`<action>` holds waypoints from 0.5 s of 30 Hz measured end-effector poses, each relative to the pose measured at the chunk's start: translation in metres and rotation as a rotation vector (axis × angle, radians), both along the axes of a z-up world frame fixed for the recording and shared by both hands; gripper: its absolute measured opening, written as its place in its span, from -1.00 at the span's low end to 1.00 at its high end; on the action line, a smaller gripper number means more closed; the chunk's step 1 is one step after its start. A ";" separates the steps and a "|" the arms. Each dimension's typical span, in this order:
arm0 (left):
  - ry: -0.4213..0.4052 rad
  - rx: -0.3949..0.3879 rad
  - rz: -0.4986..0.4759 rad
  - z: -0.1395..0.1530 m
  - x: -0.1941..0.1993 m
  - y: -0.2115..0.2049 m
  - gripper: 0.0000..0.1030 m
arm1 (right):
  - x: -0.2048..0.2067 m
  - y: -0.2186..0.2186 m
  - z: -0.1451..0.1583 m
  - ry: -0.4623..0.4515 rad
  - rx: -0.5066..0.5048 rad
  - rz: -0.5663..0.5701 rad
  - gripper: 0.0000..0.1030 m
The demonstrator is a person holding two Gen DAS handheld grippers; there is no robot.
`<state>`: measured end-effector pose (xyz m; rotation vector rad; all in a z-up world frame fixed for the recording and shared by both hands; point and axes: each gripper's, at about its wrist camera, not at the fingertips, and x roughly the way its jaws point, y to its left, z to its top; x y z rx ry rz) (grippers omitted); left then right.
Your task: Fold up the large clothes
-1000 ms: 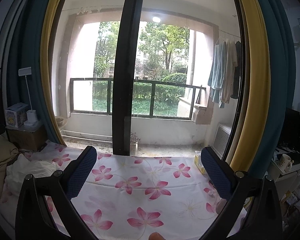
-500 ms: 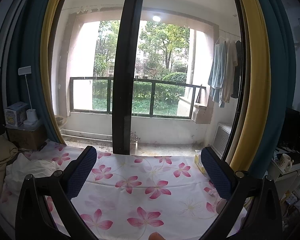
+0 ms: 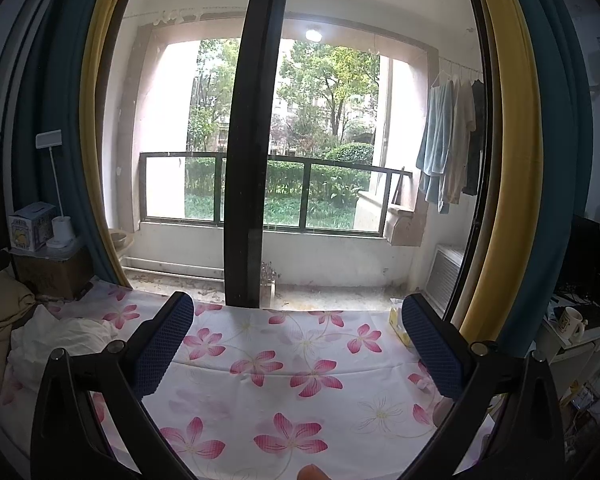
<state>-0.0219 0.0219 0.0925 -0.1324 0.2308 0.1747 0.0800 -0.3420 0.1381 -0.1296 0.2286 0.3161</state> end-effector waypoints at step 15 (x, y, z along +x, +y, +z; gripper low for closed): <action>0.005 -0.001 0.003 -0.002 -0.001 0.002 0.60 | 0.001 -0.002 -0.003 0.006 0.002 0.001 0.99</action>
